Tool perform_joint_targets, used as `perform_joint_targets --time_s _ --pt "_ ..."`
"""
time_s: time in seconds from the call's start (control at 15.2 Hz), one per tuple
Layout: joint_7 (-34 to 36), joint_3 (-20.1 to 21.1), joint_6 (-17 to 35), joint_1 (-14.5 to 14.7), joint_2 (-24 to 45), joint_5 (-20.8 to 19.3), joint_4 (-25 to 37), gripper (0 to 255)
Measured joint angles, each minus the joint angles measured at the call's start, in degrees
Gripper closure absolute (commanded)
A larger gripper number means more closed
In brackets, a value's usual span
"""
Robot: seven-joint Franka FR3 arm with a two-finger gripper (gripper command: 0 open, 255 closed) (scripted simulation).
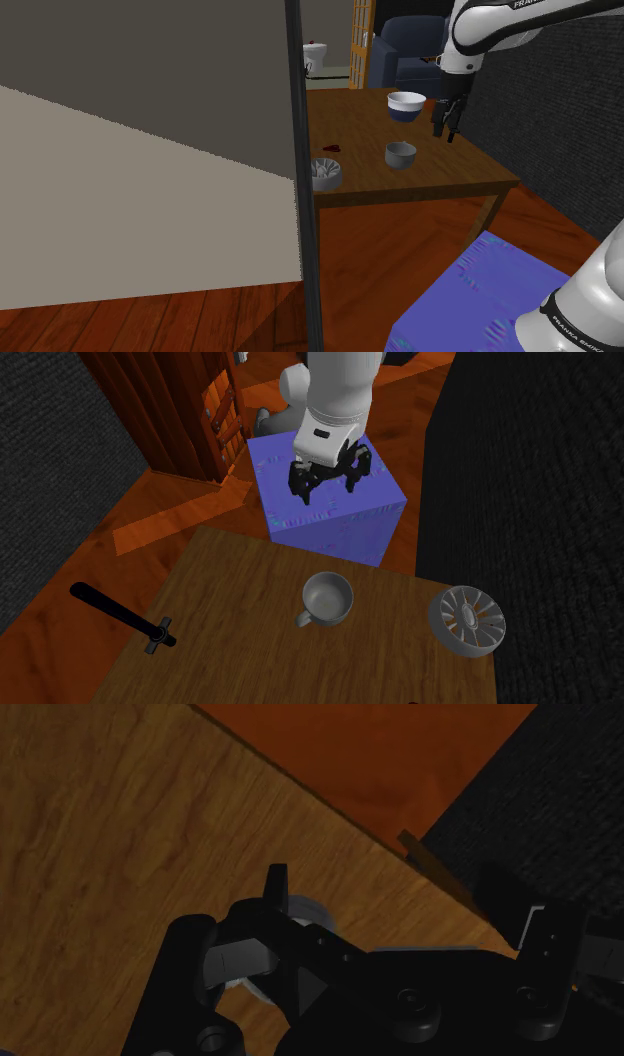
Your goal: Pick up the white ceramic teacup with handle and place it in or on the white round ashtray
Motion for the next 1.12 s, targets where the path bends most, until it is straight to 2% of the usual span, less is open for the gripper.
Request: perform_joint_targets --time_s 0.46,0.99,1.12 --pt "-5.0 -3.4 6.9 -0.8 14.8 4.1 7.6 0" --pt "-11.1 -4.6 9.5 -3.8 33.7 11.5 22.5 0" --pt "-11.7 -4.4 9.9 -4.3 36.4 12.5 24.7 0"
